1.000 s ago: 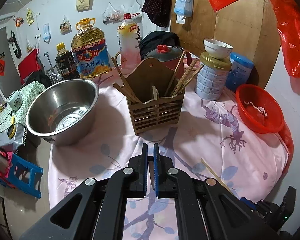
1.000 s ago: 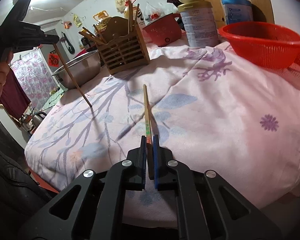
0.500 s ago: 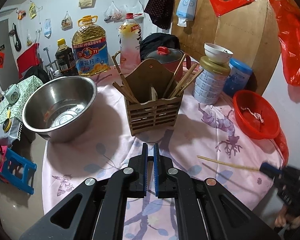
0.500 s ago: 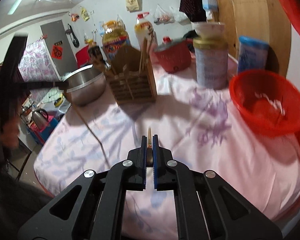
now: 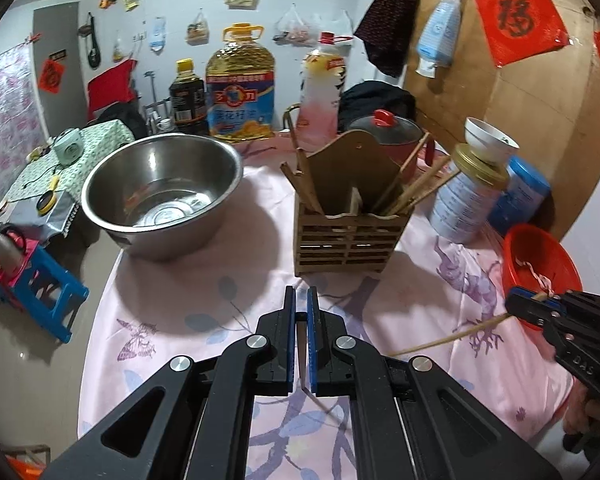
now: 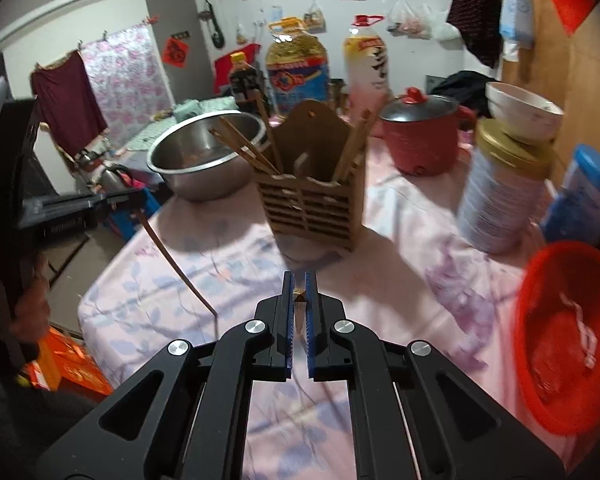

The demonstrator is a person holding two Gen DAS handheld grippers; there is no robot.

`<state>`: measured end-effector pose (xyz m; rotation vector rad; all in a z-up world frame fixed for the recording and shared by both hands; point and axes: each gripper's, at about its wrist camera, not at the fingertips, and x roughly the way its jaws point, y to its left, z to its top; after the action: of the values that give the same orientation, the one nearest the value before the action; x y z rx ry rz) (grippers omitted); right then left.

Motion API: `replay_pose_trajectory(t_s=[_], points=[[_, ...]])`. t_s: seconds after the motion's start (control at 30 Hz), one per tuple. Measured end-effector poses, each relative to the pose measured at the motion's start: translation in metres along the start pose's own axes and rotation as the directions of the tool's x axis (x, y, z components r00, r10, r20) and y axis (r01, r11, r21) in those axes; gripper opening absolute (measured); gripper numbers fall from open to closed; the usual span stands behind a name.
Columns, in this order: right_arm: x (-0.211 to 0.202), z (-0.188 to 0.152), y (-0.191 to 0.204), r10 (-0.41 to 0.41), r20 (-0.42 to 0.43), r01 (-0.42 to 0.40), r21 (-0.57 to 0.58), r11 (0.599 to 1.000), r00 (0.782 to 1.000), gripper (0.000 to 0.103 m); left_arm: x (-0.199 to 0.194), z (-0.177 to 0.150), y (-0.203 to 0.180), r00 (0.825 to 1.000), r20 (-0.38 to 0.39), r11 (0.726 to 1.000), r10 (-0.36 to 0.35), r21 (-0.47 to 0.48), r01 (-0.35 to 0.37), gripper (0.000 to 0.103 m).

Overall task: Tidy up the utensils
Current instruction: 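Lift both held chopsticks and carry them toward the wooden holder, then lower both chopsticks into the wooden holder and open both tools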

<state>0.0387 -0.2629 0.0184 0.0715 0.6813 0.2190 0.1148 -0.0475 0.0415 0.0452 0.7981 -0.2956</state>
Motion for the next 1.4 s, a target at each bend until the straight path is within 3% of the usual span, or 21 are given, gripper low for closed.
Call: replay_pose_trajectory(t_s=[0.13,0.33,0.63,0.9,1.0,1.17,1.4], points=[[0.019,0.006,0.009,0.049,-0.005,-0.049,-0.002,0.999,0.999,0.006,0.002,0.003,0.001,1.0,-0.012,1.0,-0.004,-0.028,0.003,0.006],[0.017,0.024,0.022,0.054,0.002,-0.054,-0.05,0.997,0.999,0.006,0.001,0.017,0.0,0.999,-0.025,0.999,-0.028,-0.028,0.027,0.006],[-0.031,0.081,0.023,0.035,0.122,-0.025,-0.084,0.996,0.992,0.006,-0.033,0.077,-0.014,0.992,0.081,0.994,-0.099,0.052,0.095,0.006],[-0.062,0.138,0.023,-0.026,0.264,0.055,-0.102,0.993,0.964,0.006,-0.055,0.147,-0.03,0.969,0.185,0.982,-0.166,0.115,0.147,0.006],[-0.058,0.154,0.019,-0.037,0.291,0.066,-0.091,0.994,0.956,0.006,-0.045,0.163,-0.035,0.965,0.213,0.984,-0.153,0.121,0.129,0.006],[-0.036,0.175,0.007,-0.06,0.303,0.086,-0.073,0.994,0.951,0.006,-0.009,0.18,-0.03,0.971,0.195,0.988,-0.138,0.092,0.122,0.006],[0.019,0.182,-0.013,-0.052,0.241,0.062,-0.033,0.998,0.969,0.006,0.051,0.187,-0.019,0.983,0.111,0.989,-0.146,0.054,0.141,0.006]])
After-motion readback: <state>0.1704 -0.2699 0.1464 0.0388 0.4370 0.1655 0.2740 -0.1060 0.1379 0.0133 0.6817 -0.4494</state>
